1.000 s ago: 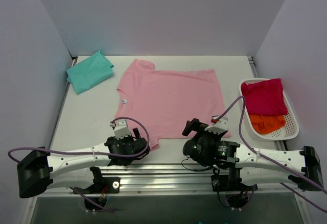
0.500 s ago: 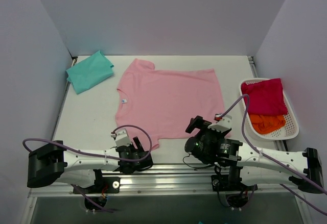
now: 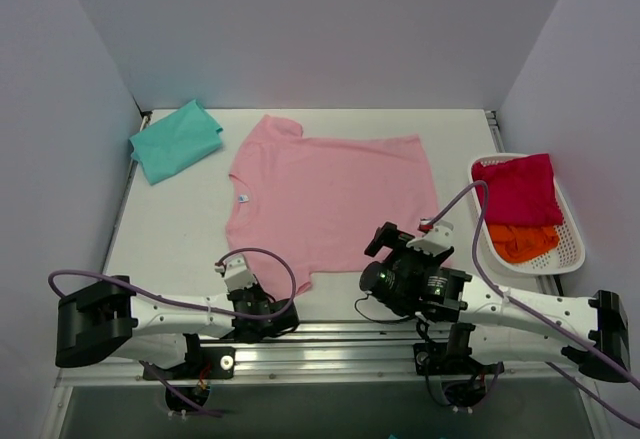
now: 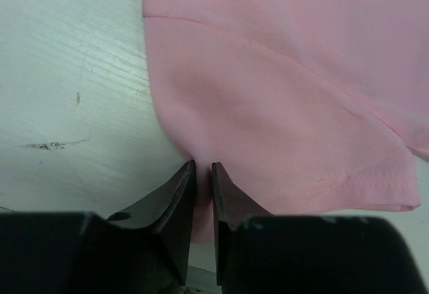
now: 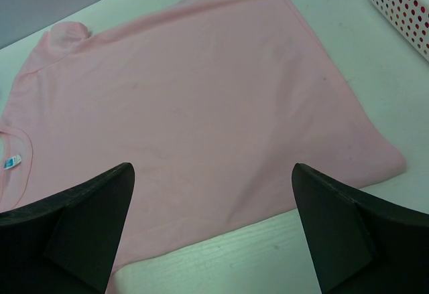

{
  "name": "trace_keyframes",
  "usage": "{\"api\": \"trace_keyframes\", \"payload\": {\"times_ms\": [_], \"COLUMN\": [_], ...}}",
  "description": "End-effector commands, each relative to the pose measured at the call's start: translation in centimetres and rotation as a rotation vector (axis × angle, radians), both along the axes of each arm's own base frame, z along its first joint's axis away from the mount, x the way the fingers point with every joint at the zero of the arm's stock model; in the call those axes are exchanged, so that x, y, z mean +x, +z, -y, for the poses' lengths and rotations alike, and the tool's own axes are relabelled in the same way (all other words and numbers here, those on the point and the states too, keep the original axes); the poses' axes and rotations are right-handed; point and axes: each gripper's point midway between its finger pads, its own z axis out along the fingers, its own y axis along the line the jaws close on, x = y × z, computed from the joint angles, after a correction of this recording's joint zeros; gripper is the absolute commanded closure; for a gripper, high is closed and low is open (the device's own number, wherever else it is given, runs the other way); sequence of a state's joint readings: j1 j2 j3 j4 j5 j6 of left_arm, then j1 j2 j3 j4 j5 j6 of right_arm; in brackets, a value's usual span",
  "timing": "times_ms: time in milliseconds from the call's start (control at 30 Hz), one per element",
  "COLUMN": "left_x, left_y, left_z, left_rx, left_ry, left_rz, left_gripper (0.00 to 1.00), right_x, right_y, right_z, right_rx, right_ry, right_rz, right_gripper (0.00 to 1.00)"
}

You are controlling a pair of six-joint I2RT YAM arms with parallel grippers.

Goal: Fold and stack the t-shirts
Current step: Flatten out the tshirt

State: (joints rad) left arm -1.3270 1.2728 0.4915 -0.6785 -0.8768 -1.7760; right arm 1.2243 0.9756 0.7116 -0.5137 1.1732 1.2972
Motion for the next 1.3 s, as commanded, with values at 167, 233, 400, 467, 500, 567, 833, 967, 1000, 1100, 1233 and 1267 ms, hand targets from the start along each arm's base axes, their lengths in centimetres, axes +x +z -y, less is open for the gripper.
{"api": "trace_keyframes", "payload": {"times_ms": [167,233,400,467,500,567,833,967,1000,1100,1233,1267], "left_x": [0.4,1.4,4.2,6.1,6.4,7.7,11.6,12.4,12.5,12.6,12.8,12.8], "left_y": [-0.4,0.1,0.5,0.8,0.8,1.2,1.8,0.8,0.2,-0.6,-0.8,-0.8], "left_z": [0.5,0.2,0.6,0.6,0.2,-0.3,-0.8,-1.3,-1.6,-1.6,-1.6,-1.6], "left_rx": [-0.024,0.004,-0.022,-0.080,-0.061,-0.076,-0.099,-0.112,-0.106,-0.116,-0.120,-0.117], "left_ry": [-0.004,0.005,-0.031,-0.007,-0.023,0.003,-0.005,0.003,0.012,0.006,0.005,0.005], "left_rz": [0.018,0.036,0.054,0.070,0.072,0.089,0.112,0.097,0.085,0.069,0.071,0.070], "left_gripper": [0.91,0.96,0.98,0.98,0.98,0.98,0.98,0.98,0.98,0.98,0.98,0.98], "right_x": [4.2,5.1,4.3,4.9,4.4,4.6,2.9,1.8,1.7,1.1,0.1,0.1], "right_y": [-3.6,-5.3,-8.5,-9.6,-11.3,-12.7,-15.0,-15.4,-15.3,-14.5,-15.1,-15.2], "right_z": [0.0,0.8,4.0,5.3,5.9,6.8,10.2,10.3,10.5,11.3,11.0,10.9], "right_rx": [0.036,0.103,0.136,0.208,0.226,0.304,0.303,0.348,0.346,0.315,0.344,0.345], "right_ry": [0.055,0.088,-0.020,-0.051,-0.057,-0.071,-0.257,-0.271,-0.279,-0.308,-0.306,-0.301], "right_rz": [-0.159,-0.243,-0.349,-0.368,-0.404,-0.449,-0.548,-0.563,-0.560,-0.558,-0.584,-0.585], "right_gripper": [0.00,0.00,0.00,0.00,0.00,0.00,0.01,0.03,0.03,0.03,0.04,0.06]}}
